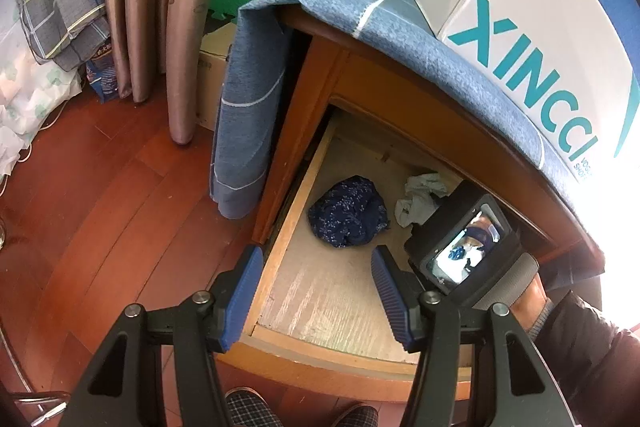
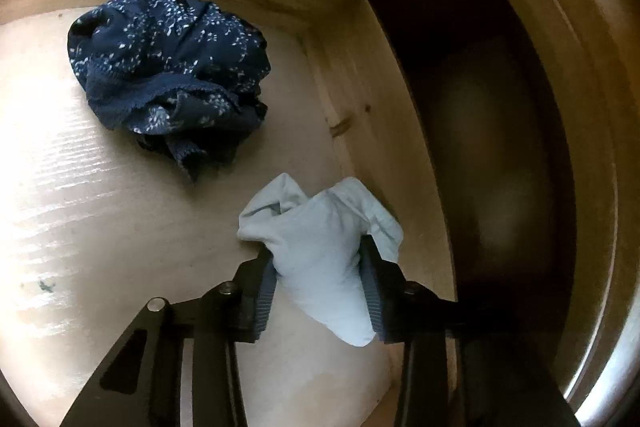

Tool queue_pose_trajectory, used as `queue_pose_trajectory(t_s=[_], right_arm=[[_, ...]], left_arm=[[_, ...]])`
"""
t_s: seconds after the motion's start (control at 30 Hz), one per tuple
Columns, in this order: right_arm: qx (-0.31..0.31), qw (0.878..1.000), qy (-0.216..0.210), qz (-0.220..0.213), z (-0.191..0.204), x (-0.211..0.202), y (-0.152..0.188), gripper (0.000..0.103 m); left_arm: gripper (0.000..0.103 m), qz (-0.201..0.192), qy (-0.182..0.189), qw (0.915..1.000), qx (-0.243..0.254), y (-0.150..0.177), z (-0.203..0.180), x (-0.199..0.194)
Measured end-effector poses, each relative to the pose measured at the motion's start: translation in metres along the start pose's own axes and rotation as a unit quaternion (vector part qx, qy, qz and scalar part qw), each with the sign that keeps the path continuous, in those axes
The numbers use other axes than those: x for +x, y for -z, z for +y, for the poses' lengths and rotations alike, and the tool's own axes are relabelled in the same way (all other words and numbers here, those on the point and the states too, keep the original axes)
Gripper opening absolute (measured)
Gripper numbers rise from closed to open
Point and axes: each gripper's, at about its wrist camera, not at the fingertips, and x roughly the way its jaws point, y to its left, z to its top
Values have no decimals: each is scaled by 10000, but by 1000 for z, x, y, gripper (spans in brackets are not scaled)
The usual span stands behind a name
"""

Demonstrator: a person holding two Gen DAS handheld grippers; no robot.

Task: Take underwear out of drawer
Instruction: 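Grasp the crumpled pale blue-white sock with the right gripper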

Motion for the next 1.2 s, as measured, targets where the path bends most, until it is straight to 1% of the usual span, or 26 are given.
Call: queue_pose_trajectory(t_s=[0.1, 0.17, 0.23, 0.27, 0.37, 0.4, 0.47, 0.5, 0.6, 0.7, 0.83, 0.87, 0.93, 1.0, 1.03, 1.1, 1.2], right_arm=[[157, 9994, -272, 169, -5, -1, -1, 34], [246, 9979, -526, 283, -9, -8, -1, 34], [354, 9949, -875, 365, -13, -17, 2, 34], [467, 9913, -1155, 428, -17, -21, 5, 34], [737, 9794, -1795, 566, -26, -30, 11, 34], [804, 9756, -1959, 579, -28, -33, 12, 33], [841, 9728, -2072, 601, -28, -36, 14, 36], [807, 9731, -2074, 593, -28, -35, 15, 37], [725, 9782, -1866, 558, -28, -28, 14, 42], [721, 9799, -1791, 507, -26, -26, 18, 47], [705, 9817, -1680, 558, -23, -11, 21, 54], [758, 9817, -1679, 493, -24, -8, 23, 57], [917, 9781, -1794, 517, -29, 1, 27, 58], [937, 9778, -1810, 492, -33, 9, 33, 57], [923, 9775, -1828, 514, -31, 11, 33, 55], [978, 9757, -1872, 581, -33, 14, 33, 48], [996, 9750, -1856, 712, -31, 15, 39, 43]], left_arm=[[58, -14, 3, 10000, -6, -1, 0, -1], [58, -18, 4, 10000, -8, 0, 0, -1], [58, -12, 26, 10000, -26, 0, 1, -1], [58, -18, 31, 10000, -42, 0, 1, -2], [58, -45, 47, 10000, -55, -1, 1, -3], [58, -44, 48, 10000, -50, 0, 1, -4], [58, -44, 41, 10000, -23, 0, 0, -4], [58, -51, 38, 10000, -10, 0, -1, -4], [58, -48, 28, 10000, 15, 0, -2, -4], [58, -34, 25, 10000, -6, 1, 0, -4], [58, -20, 22, 10000, 11, 0, -1, -2], [58, -27, 21, 10000, 33, 0, -2, -2], [58, -19, 10, 10000, 60, 0, -3, -2], [58, -6, 15, 10000, 60, 0, -4, -1], [58, -4, 12, 10000, 62, 0, -4, -1], [58, -2, 15, 10000, 66, 0, -4, -2], [58, 7, -4, 10000, 73, 0, -4, -1]])
